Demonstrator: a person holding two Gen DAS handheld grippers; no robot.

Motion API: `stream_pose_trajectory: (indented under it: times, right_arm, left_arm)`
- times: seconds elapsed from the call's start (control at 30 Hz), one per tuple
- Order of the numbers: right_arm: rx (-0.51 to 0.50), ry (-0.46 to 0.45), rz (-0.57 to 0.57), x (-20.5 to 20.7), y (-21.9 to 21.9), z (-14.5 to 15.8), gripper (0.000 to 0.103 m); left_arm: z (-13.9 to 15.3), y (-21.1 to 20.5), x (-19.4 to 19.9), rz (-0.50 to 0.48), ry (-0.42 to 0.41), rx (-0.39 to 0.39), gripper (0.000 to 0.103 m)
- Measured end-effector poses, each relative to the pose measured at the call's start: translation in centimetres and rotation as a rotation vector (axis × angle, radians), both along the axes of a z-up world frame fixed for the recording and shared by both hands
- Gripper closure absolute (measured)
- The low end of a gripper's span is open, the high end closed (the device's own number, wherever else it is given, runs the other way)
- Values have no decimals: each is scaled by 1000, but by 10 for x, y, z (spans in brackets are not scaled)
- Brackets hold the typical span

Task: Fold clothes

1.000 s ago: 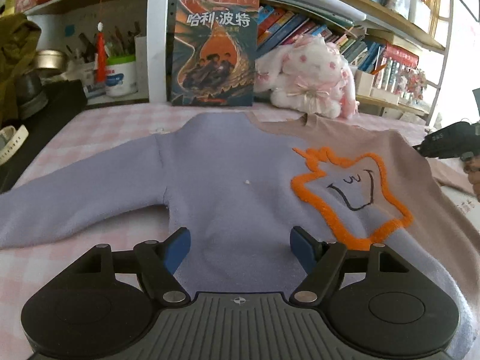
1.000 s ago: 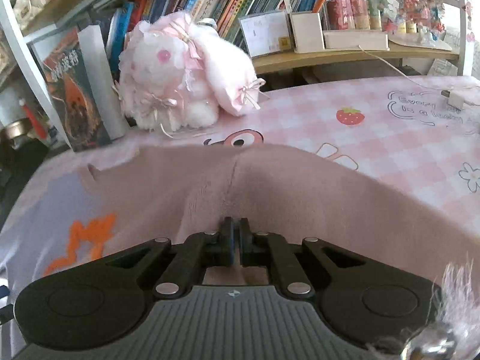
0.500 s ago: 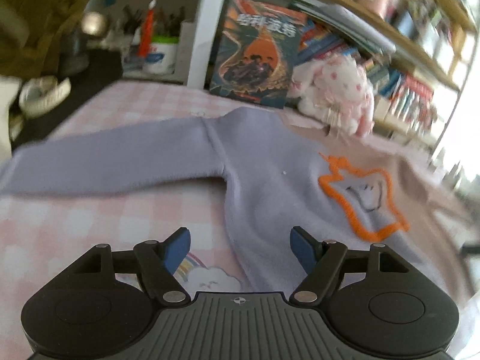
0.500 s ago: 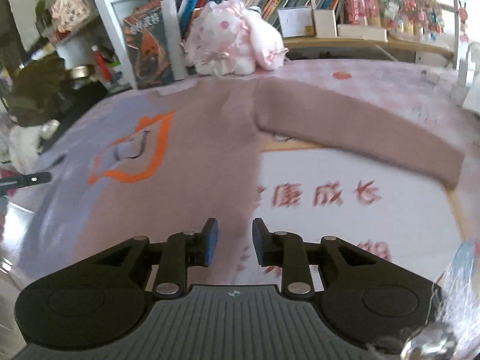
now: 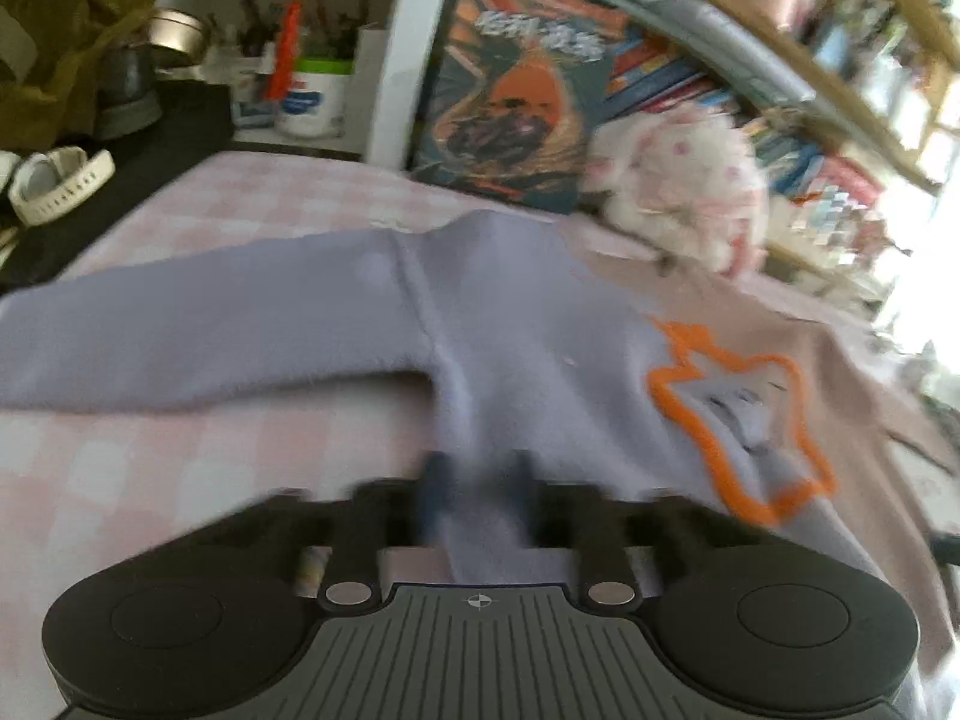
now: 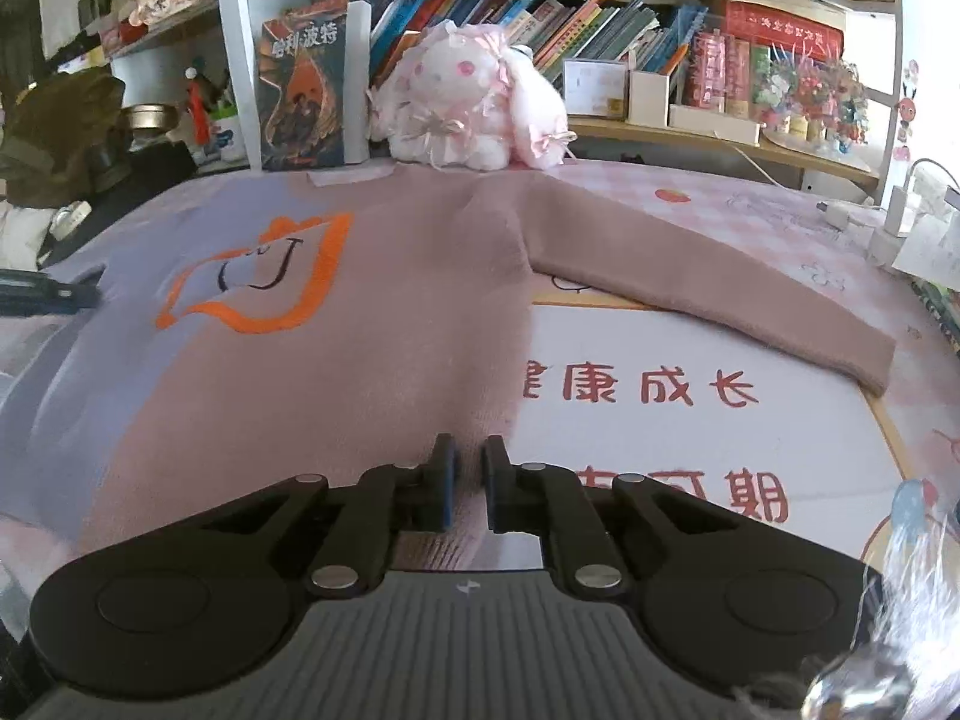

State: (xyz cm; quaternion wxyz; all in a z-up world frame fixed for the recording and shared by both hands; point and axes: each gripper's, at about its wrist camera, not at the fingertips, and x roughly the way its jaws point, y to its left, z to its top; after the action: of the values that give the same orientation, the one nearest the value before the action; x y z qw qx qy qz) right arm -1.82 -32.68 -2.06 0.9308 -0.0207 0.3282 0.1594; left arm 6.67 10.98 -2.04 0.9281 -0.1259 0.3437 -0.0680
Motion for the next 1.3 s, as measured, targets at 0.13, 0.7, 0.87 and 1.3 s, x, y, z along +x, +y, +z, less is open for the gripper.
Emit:
stream_pose_trajectory:
  times: [0.13, 0.7, 0.87, 1.3]
  right_arm:
    - [-16, -21, -39, 1, -13, 0, 99]
    - [21, 19, 1, -4, -9, 3, 97]
    - [86, 6, -57, -11, -19, 3, 92]
    - [-85, -67, -37, -18, -16, -1, 98]
  left_arm:
    - [0, -37, 23, -107, -20, 45, 98]
    - [7, -28, 19, -92, -61, 151, 90]
    - [8, -36, -26, -134, -65, 176, 69]
    - [-2, -55, -98, -126, -97, 155, 76]
